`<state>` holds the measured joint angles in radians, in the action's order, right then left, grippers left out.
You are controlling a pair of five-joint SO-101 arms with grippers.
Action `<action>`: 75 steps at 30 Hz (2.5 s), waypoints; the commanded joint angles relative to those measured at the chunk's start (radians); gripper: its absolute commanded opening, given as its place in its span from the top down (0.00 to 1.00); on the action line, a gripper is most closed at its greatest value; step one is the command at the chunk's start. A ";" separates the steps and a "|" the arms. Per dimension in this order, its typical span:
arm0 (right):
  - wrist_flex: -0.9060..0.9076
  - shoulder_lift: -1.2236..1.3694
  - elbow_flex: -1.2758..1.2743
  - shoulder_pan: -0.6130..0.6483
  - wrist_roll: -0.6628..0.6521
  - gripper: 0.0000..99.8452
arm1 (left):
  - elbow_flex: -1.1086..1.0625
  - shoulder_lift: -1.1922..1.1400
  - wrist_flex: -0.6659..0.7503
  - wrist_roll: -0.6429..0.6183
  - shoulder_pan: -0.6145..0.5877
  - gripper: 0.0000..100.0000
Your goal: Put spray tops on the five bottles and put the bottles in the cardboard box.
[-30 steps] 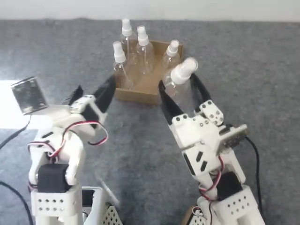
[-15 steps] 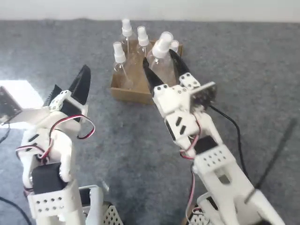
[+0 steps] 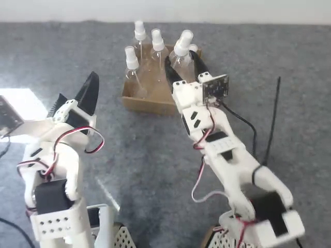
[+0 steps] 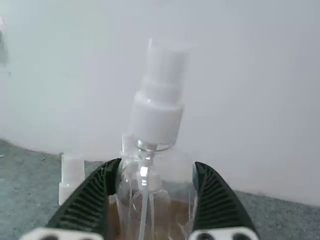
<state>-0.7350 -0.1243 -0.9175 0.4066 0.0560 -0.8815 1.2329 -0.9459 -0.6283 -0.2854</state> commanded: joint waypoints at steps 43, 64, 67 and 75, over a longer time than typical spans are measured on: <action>-0.343 0.346 0.009 -0.005 0.000 0.99 | 0.010 0.012 0.025 -0.011 -0.002 0.67; -0.344 0.341 -0.037 -0.007 -0.100 0.99 | 0.010 0.012 0.025 -0.011 -0.002 0.67; -0.344 0.340 -0.037 -0.012 -0.100 0.99 | 0.010 0.012 0.025 -0.011 -0.002 0.67; -0.348 0.346 -0.040 -0.012 -0.095 0.99 | 0.010 0.012 0.025 -0.011 -0.002 0.67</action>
<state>-1.0572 0.3115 -0.9544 0.4005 -0.0269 -0.8815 1.2329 -0.9459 -0.6283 -0.2854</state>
